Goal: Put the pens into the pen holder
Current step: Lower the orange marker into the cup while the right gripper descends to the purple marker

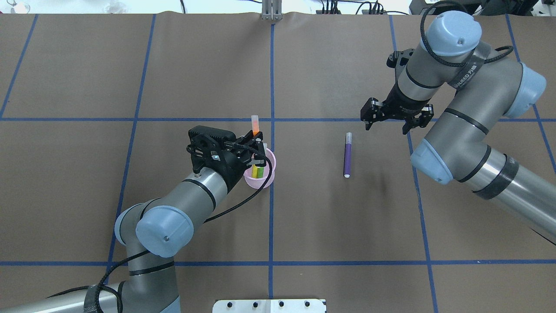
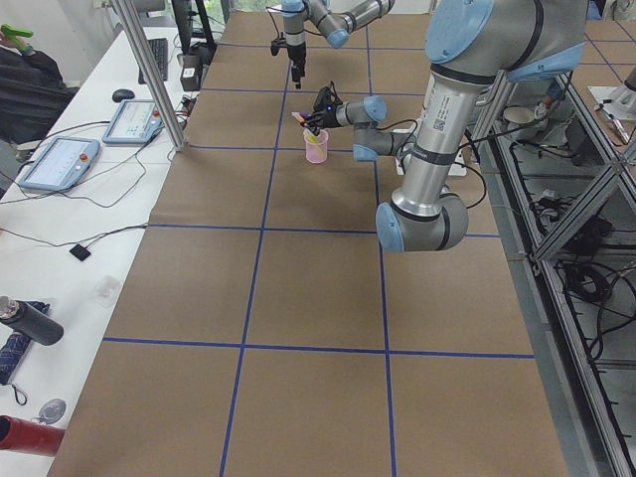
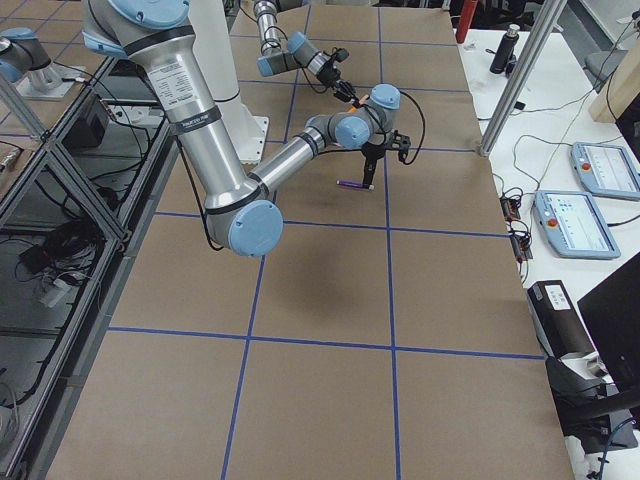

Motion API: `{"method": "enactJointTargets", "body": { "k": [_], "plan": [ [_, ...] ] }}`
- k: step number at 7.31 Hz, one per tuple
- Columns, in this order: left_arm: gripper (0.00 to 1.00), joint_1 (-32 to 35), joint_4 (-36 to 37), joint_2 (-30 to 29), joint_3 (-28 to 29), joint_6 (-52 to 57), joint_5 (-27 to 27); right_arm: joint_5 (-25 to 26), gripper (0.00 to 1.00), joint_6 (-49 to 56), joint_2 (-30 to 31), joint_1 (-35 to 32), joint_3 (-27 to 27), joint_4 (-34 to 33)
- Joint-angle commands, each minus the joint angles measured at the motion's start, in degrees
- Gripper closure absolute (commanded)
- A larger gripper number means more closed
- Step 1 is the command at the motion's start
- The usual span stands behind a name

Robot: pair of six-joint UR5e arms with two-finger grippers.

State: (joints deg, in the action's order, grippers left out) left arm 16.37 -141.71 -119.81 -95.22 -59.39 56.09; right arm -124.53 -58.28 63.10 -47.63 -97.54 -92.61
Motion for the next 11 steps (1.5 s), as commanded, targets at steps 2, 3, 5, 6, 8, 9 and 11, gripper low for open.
{"method": "enactJointTargets", "body": {
  "k": [2,3,5,6,8,9,11],
  "plan": [
    [1.0,-0.28,-0.05,1.23,0.04,0.41,0.07,0.51,0.0,0.1,-1.05,1.92,2.09,0.06],
    [1.0,-0.28,-0.05,1.33,-0.05,0.42,0.07,0.43,0.0,0.18,-1.14,1.93,2.61,0.15],
    [0.62,-0.37,0.12,0.98,-0.57,0.59,0.51,0.51,0.0,0.1,-2.36,2.19,4.02,0.15],
    [0.38,-0.37,0.21,1.24,-0.75,0.59,0.51,0.6,0.0,0.01,-2.45,2.62,4.46,0.84],
    [0.01,-0.28,0.91,1.33,-2.5,0.85,1.65,0.6,0.0,-0.17,-2.72,2.72,7.26,5.49],
    [0.0,-0.11,0.91,1.42,-3.73,2.33,2.09,0.69,0.0,-0.34,-3.07,2.72,7.71,6.12],
    [0.01,1.55,1.0,7.61,-8.9,5.24,4.71,0.69,0.01,-1.04,-6.4,3.24,10.69,6.3]
  ]
}}
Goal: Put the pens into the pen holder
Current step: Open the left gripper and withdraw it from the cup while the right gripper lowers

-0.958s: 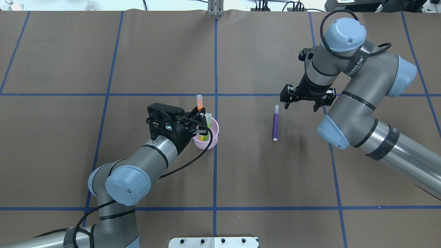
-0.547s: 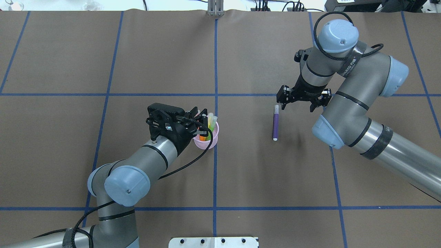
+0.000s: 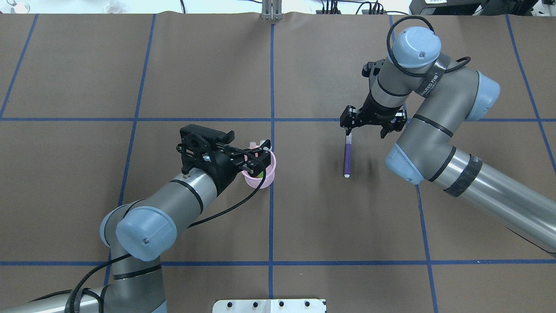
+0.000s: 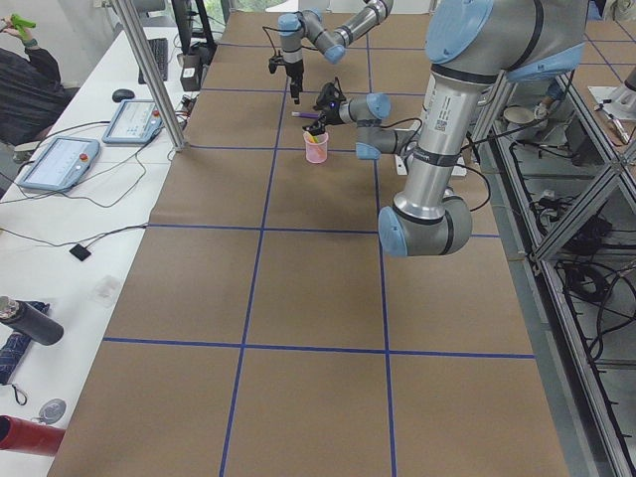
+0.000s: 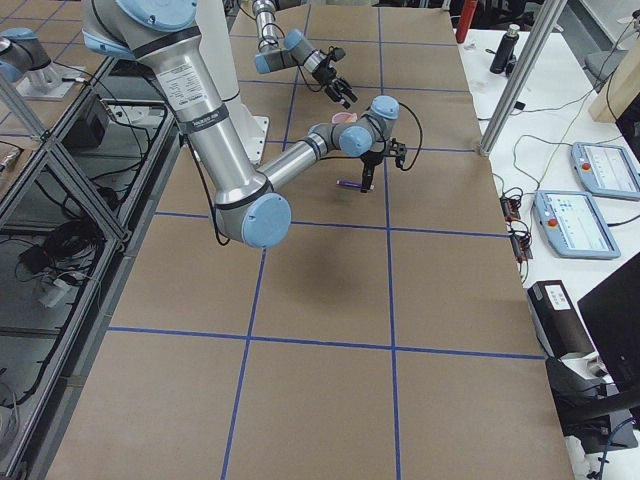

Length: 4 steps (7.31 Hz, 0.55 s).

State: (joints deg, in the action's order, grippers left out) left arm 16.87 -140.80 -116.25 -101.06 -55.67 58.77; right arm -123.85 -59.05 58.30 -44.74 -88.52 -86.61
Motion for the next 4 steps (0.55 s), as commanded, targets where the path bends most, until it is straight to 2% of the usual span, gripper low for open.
{"method": "enactJointTargets", "body": {
  "k": [1,2,4],
  "plan": [
    [0.0,4.19,0.0,6.63,-3.53,1.62,7.53,0.01,0.01,-1.15,-1.61,1.23,1.86,0.3],
    [0.01,6.57,0.0,7.96,-3.97,1.62,11.42,0.36,0.01,-1.42,-1.7,1.93,2.12,0.3],
    [0.01,7.99,0.09,8.85,-3.89,2.31,12.34,2.37,0.08,-1.42,-1.7,3.34,4.48,3.18]
  ]
}}
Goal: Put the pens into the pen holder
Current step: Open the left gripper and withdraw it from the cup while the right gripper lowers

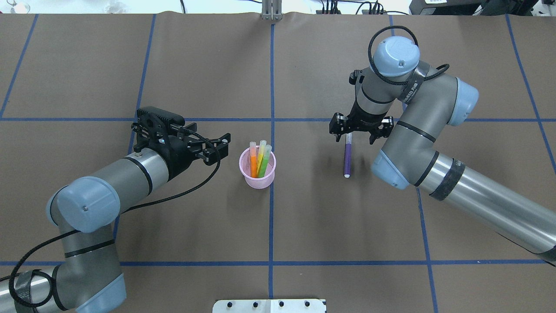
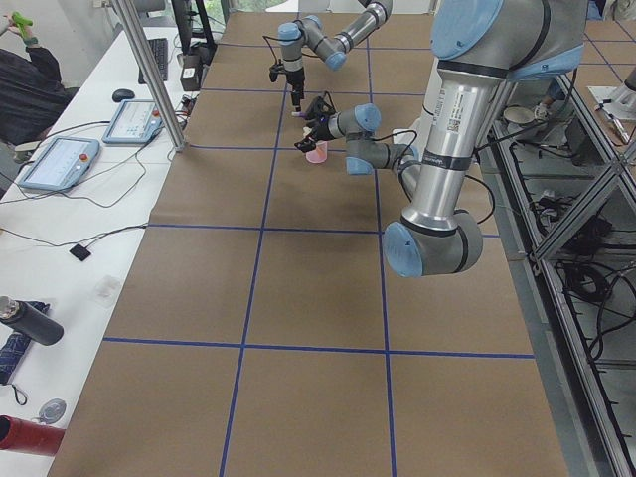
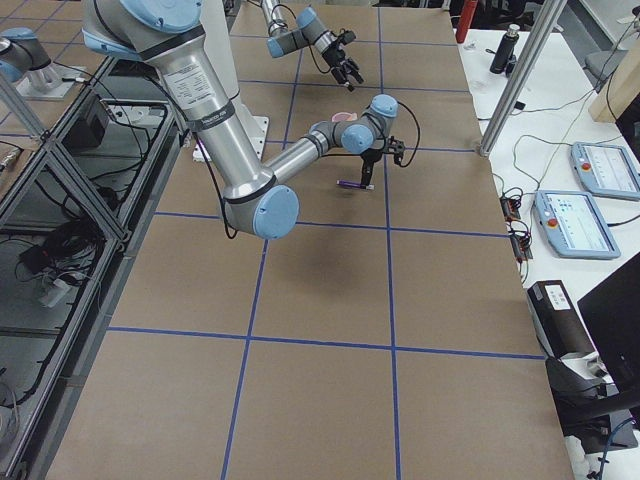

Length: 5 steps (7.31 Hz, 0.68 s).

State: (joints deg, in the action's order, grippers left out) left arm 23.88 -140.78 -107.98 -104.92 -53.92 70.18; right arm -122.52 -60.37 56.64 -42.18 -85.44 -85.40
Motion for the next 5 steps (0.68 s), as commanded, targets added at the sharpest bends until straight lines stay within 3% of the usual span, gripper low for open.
{"method": "enactJointTargets", "body": {
  "k": [1,5],
  "plan": [
    [0.01,0.99,-0.02,0.92,-0.03,0.57,0.92,1.15,0.11,-0.01,-0.21,0.96,2.37,3.12],
    [0.01,1.43,0.07,0.84,0.06,0.57,0.83,1.67,0.33,0.25,-0.13,1.05,2.65,3.13]
  ]
}}
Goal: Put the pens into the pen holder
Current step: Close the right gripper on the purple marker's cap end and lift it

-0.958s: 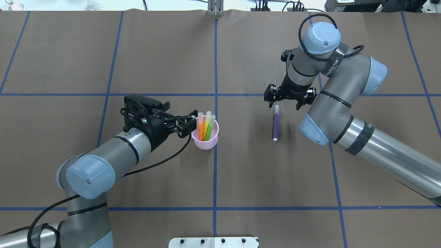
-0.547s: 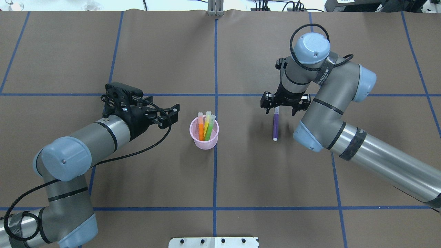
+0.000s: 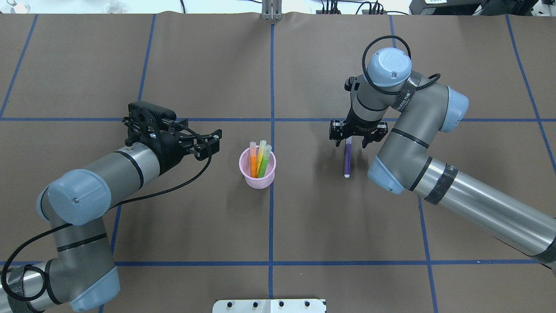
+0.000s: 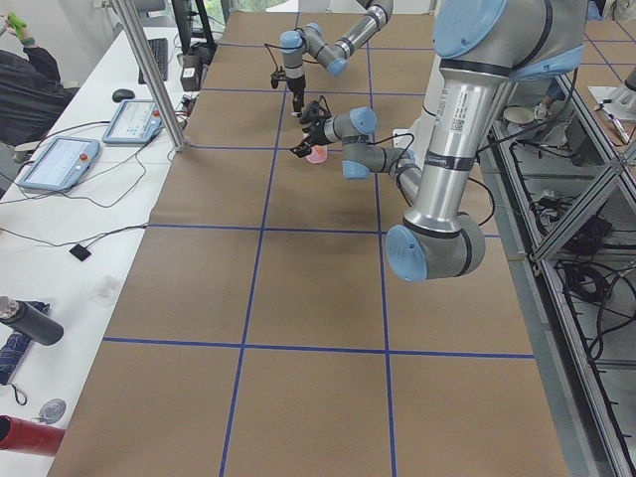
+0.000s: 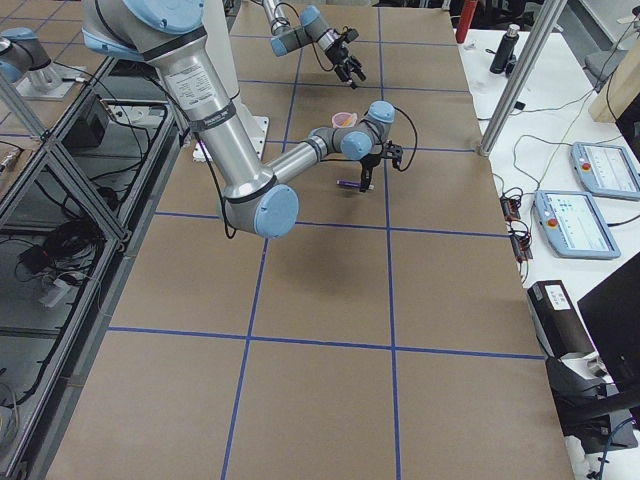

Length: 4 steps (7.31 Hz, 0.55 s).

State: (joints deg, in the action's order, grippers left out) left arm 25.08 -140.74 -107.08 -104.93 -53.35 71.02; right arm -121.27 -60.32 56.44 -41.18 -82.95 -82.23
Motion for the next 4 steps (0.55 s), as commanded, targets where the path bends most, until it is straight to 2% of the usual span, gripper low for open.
{"method": "enactJointTargets", "body": {
  "k": [1,4],
  "plan": [
    [0.01,0.49,0.03,-0.06,0.07,0.0,-0.01,0.51,0.35,0.29,-0.02,0.05,0.25,-0.03],
    [0.01,0.67,0.03,-0.06,0.16,0.0,0.08,0.6,0.41,0.47,-0.02,0.4,1.21,-0.03]
  ]
}}
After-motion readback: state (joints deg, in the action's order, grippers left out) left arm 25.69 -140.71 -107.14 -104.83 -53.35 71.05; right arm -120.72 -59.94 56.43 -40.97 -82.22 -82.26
